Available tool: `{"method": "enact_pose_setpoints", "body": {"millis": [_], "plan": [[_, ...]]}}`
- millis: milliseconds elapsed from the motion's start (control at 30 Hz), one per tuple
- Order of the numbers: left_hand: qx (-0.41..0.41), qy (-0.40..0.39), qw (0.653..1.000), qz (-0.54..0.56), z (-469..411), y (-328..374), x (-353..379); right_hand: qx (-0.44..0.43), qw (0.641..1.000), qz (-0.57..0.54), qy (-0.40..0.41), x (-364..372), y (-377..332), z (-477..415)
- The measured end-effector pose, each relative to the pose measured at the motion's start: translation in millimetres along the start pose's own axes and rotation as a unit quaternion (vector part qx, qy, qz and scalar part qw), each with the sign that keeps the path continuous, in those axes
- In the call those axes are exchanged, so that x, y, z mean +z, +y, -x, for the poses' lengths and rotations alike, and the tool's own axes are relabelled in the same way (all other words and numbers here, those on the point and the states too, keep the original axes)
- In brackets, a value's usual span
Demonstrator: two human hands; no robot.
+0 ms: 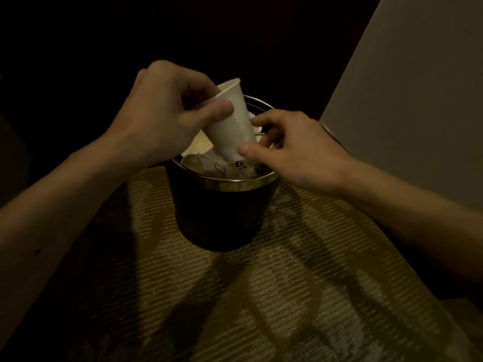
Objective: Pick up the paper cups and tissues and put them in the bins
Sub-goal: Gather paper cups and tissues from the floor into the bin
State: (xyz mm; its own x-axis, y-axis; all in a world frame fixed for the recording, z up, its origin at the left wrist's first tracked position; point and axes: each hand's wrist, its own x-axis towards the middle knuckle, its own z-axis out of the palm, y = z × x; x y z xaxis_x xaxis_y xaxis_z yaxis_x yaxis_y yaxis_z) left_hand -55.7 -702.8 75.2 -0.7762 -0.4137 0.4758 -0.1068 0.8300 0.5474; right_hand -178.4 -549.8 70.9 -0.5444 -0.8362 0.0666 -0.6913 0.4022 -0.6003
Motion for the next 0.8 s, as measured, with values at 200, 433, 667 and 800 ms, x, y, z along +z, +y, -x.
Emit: {"method": "enact_pose_setpoints", "body": {"millis": [200,433,667,800], "plan": [[-0.027,-0.032,0.998,0.053,5.9,-7.2,15.0,0.0,1.0,0.011,0.0,8.6,14.7,7.3],[-0.026,-0.045,0.996,0.072,16.7,-14.7,28.2,-0.006,0.996,0.081,0.043,18.4,22.4,6.8],[0.019,-0.154,0.988,0.027,30.5,-13.8,45.3,-0.025,0.993,0.106,0.041,23.0,31.4,12.3],[0.053,-0.168,0.979,-0.098,28.9,-17.0,45.6,-0.024,0.996,0.067,0.057,20.6,32.4,21.3]]}}
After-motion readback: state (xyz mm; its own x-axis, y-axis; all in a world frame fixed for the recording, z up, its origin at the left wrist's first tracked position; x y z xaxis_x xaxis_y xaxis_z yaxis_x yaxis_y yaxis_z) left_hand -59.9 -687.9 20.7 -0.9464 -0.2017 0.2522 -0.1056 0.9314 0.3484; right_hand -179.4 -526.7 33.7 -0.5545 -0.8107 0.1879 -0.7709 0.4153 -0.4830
